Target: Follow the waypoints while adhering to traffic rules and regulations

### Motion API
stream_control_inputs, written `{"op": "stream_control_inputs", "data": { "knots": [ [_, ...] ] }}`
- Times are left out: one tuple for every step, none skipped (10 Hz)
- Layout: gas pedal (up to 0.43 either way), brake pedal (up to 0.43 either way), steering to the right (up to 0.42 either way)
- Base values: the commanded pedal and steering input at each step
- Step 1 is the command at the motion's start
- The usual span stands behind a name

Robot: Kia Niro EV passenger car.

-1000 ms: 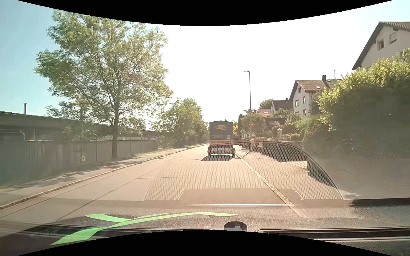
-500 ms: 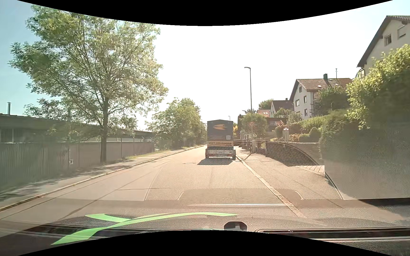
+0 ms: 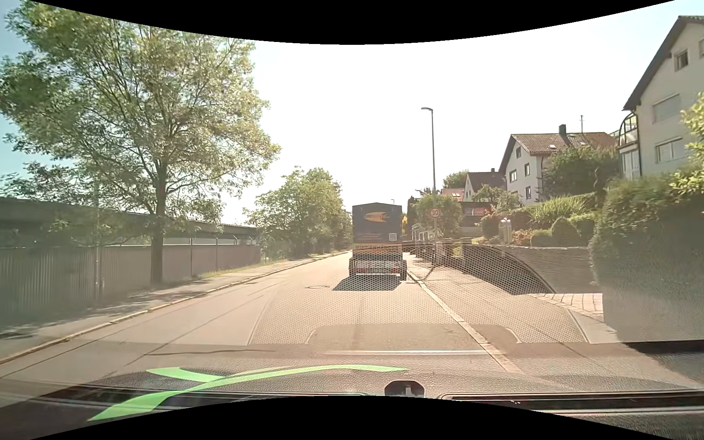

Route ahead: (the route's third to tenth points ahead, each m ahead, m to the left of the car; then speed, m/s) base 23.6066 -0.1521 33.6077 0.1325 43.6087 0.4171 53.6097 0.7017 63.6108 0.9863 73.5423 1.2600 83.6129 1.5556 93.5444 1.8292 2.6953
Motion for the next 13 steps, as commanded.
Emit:
{"op": "stream_control_inputs", "data": {
  "knots": [
    [0.0,0.116,0.009],
    [0.0,0.128,0.009],
    [0.0,0.146,0.01],
    [0.0,0.177,0.014],
    [0.0,0.195,0.02],
    [0.0,0.201,0.028],
    [0.0,0.201,0.029],
    [0.0,0.201,0.029],
    [0.0,0.201,0.029],
    [0.0,0.22,0.029],
    [0.0,0.232,0.029],
    [0.0,0.244,0.029],
    [0.0,0.244,0.029]
  ]
}}
